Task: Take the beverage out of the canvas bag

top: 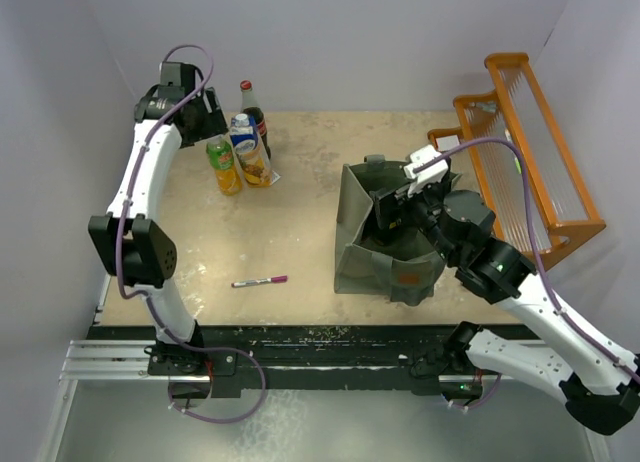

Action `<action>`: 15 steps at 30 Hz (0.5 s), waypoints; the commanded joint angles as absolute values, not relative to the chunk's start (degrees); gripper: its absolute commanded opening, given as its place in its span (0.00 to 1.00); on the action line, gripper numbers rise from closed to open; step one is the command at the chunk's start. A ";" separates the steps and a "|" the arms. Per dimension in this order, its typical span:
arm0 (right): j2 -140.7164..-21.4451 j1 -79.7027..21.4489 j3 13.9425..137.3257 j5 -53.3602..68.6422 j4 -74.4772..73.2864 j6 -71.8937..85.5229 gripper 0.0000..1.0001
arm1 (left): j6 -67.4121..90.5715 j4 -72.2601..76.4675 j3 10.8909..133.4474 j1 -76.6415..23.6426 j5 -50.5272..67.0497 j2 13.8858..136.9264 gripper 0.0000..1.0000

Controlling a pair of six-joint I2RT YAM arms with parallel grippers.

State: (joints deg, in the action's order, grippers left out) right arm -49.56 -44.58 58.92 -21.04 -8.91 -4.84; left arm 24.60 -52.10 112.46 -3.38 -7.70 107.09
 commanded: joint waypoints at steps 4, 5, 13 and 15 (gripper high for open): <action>-45.97 -44.33 60.35 -20.27 -11.06 2.18 1.00 | 33.26 -44.34 102.24 -3.93 6.53 89.83 0.82; -45.68 -44.37 60.23 -19.74 -11.05 2.54 1.00 | 34.47 -42.64 100.09 -4.70 8.29 87.83 0.82; -44.27 -44.36 60.93 -20.81 -15.69 5.87 1.00 | 42.54 -36.38 92.82 -19.41 8.84 80.95 0.80; -44.13 -44.33 61.29 -21.26 -16.61 6.58 1.00 | 44.28 -33.52 91.99 -23.27 8.57 80.51 0.80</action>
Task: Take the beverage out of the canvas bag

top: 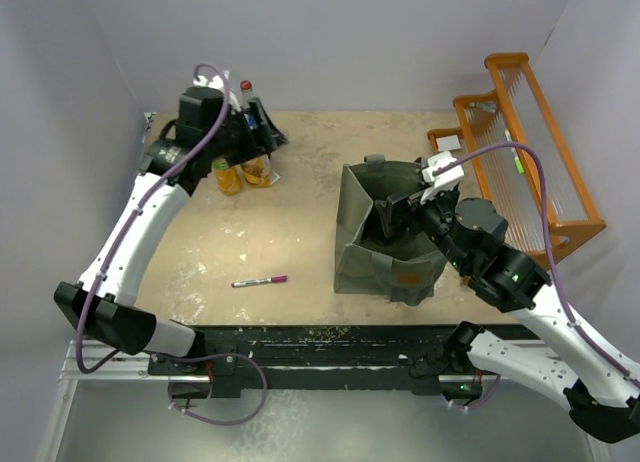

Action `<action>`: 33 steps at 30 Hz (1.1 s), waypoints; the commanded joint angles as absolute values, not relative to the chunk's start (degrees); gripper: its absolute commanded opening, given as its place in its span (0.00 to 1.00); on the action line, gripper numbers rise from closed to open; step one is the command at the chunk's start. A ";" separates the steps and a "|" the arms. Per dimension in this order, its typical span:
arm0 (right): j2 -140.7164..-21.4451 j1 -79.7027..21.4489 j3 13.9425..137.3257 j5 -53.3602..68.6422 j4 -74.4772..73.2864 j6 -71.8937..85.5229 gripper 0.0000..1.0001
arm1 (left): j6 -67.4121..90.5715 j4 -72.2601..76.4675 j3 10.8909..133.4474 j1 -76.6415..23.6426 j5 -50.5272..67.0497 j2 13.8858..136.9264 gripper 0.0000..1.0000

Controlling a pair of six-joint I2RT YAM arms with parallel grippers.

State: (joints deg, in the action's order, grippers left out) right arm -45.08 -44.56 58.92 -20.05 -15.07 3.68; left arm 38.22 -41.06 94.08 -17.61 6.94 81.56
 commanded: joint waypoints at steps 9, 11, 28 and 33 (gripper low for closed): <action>-45.86 -44.34 68.60 -28.53 -30.67 20.25 1.00 | 42.13 -26.23 96.14 -37.44 9.82 84.07 0.80; -46.10 -44.33 71.15 -30.74 -38.10 28.41 1.00 | 42.42 -26.59 97.31 -40.44 9.99 84.53 0.80; -33.44 -44.30 69.37 -36.84 -63.22 61.14 0.93 | 31.30 -27.79 104.45 -64.33 -2.47 95.02 0.75; -33.34 -44.37 67.44 -36.20 -60.45 61.66 0.93 | 28.96 -31.40 109.95 -64.59 -4.17 99.71 0.73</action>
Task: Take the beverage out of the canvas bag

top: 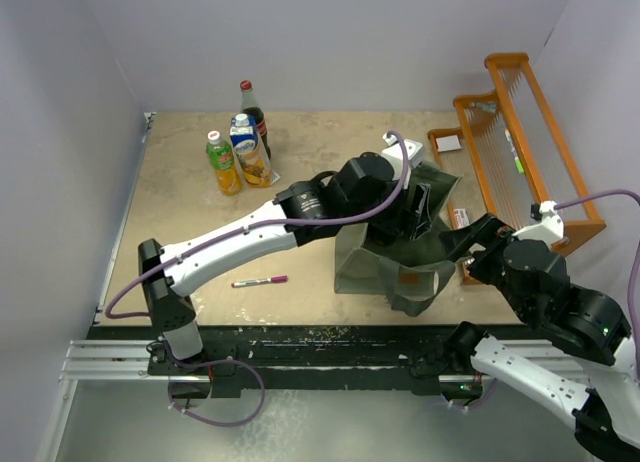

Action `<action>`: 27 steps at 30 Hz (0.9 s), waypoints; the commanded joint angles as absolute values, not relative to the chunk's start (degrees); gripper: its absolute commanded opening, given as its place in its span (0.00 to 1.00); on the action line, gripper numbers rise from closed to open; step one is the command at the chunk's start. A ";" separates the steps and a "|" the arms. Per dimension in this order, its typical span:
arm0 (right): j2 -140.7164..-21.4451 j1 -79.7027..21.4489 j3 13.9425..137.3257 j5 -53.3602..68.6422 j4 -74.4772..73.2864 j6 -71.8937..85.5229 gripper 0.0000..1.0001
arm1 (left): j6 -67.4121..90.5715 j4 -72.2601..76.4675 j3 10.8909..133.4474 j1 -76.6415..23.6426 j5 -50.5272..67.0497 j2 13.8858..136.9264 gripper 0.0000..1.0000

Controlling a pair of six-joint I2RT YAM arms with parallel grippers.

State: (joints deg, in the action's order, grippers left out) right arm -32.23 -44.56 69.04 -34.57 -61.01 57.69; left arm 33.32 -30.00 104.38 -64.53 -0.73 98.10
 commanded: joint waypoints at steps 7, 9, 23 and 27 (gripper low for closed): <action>-32.06 -44.30 67.02 -36.29 -57.84 52.08 0.93 | 26.50 -34.42 114.04 -64.59 -4.87 105.27 0.74; -31.56 -44.31 67.58 -37.47 -56.15 47.68 0.94 | 25.46 -33.36 114.13 -64.58 -5.24 106.16 0.74; -36.13 -44.33 72.21 -47.28 -51.62 29.24 0.95 | 26.90 -25.58 106.86 -63.99 -15.81 104.84 0.65; -34.70 -44.38 66.45 -42.70 -44.86 28.30 0.94 | 30.23 -25.37 104.86 -62.27 -14.63 104.80 0.64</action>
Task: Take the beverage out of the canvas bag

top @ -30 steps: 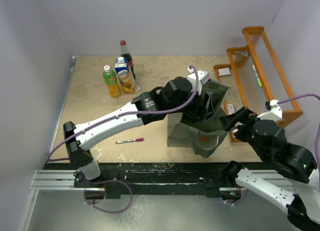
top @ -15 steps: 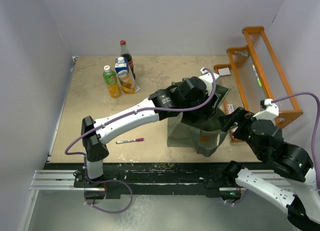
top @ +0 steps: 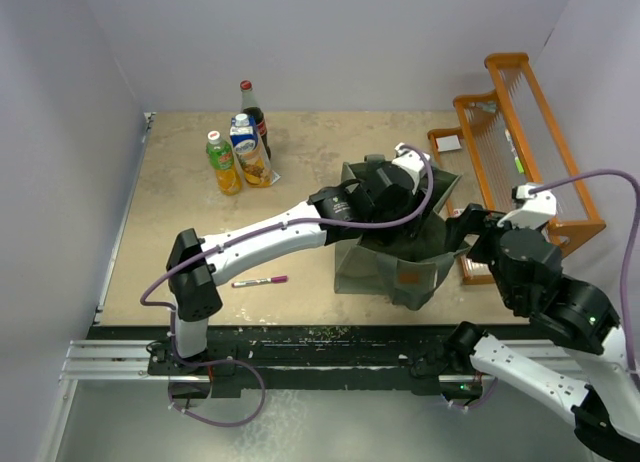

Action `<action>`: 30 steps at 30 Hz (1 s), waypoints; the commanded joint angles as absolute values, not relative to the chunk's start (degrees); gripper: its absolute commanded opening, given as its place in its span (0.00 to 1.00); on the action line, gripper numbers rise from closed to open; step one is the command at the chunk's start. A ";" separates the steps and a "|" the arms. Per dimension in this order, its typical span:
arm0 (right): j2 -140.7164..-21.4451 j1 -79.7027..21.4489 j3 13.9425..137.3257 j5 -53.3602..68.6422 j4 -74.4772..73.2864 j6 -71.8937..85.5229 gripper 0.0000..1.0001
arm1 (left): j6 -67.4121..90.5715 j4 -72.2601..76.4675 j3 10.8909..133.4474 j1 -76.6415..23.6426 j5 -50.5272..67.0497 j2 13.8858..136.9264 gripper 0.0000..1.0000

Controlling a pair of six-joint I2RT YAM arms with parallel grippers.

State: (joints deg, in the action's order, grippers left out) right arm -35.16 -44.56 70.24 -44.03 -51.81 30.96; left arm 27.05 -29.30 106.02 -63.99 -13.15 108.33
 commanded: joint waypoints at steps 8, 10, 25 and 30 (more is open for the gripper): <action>-39.59 -44.34 62.21 -41.03 -42.96 29.40 0.75 | 31.91 -26.41 104.29 -61.08 -13.01 106.98 0.65; -39.12 -44.37 61.61 -39.98 -42.22 29.57 0.58 | 31.83 -27.36 104.79 -61.06 -13.21 107.91 0.66; -37.28 -44.34 60.60 -41.76 -43.50 34.14 0.08 | 26.26 -30.30 110.65 -60.99 -21.10 115.34 0.66; -36.66 -44.37 60.72 -42.29 -43.43 33.40 0.09 | 24.42 -29.96 112.79 -61.00 -21.89 118.11 0.65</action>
